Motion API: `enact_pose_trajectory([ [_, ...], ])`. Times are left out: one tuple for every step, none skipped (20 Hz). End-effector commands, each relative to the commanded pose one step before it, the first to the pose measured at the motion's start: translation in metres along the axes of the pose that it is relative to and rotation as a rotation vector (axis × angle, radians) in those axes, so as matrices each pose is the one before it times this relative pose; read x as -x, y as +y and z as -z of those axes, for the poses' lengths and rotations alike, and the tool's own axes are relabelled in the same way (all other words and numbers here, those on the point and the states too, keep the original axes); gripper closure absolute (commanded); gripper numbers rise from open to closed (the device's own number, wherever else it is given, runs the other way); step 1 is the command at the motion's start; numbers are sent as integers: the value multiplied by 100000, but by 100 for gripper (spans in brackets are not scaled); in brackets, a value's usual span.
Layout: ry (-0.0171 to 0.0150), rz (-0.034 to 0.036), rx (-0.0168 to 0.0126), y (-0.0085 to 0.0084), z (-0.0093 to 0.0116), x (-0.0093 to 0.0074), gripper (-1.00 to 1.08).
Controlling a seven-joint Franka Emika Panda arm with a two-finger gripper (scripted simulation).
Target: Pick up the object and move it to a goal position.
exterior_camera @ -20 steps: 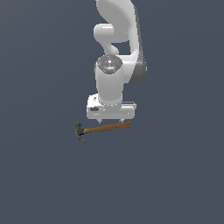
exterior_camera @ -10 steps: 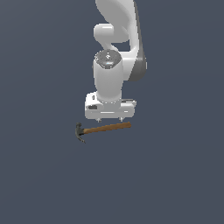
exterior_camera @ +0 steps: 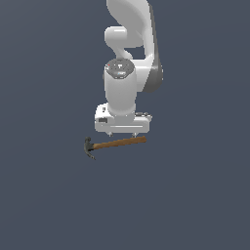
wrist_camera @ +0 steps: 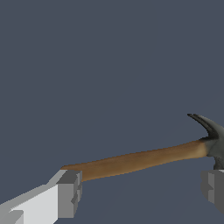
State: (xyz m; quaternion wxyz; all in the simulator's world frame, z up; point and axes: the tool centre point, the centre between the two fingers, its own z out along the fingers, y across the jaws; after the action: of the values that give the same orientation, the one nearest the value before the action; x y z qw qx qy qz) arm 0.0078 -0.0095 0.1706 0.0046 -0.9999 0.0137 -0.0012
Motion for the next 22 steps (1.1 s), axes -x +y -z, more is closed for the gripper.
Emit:
enact_pose_trajectory([
  [-172,-3973,-239,49,-351,62,-92],
  [-71,-1922,-109,27,-162,25,-92],
  [-76,-2074,-113,31,-173,27,-92],
  [-83,-2236,-116,34,-187,29,-92],
  [-89,-2393,-117,40,-199,30,-92],
  [-93,-2547,-117,45,-210,31,-92],
  [-98,-2703,-115,49,-222,32,-92],
  [-102,-2866,-113,56,-234,32,-92],
  [-105,-3024,-109,62,-245,32,-92],
  [-105,-3134,-102,68,-251,31,-92],
  [-102,-3146,-92,71,-250,29,-92],
  [-98,-3148,-82,75,-249,26,-92],
  [-93,-3151,-72,78,-247,23,-92],
  [-87,-3153,-62,82,-245,20,-92],
  [-81,-3155,-53,84,-243,17,-92],
  [-75,-3157,-44,88,-240,13,-92],
  [-68,-3158,-36,90,-238,10,-92],
  [-60,-3160,-28,93,-236,6,-92],
  [-52,-3162,-20,95,-234,2,-92],
  [-44,-3163,-14,97,-232,-1,-92],
  [-36,-3165,-7,99,-230,-5,-92],
  [-27,-3167,-1,102,-227,-10,-92],
])
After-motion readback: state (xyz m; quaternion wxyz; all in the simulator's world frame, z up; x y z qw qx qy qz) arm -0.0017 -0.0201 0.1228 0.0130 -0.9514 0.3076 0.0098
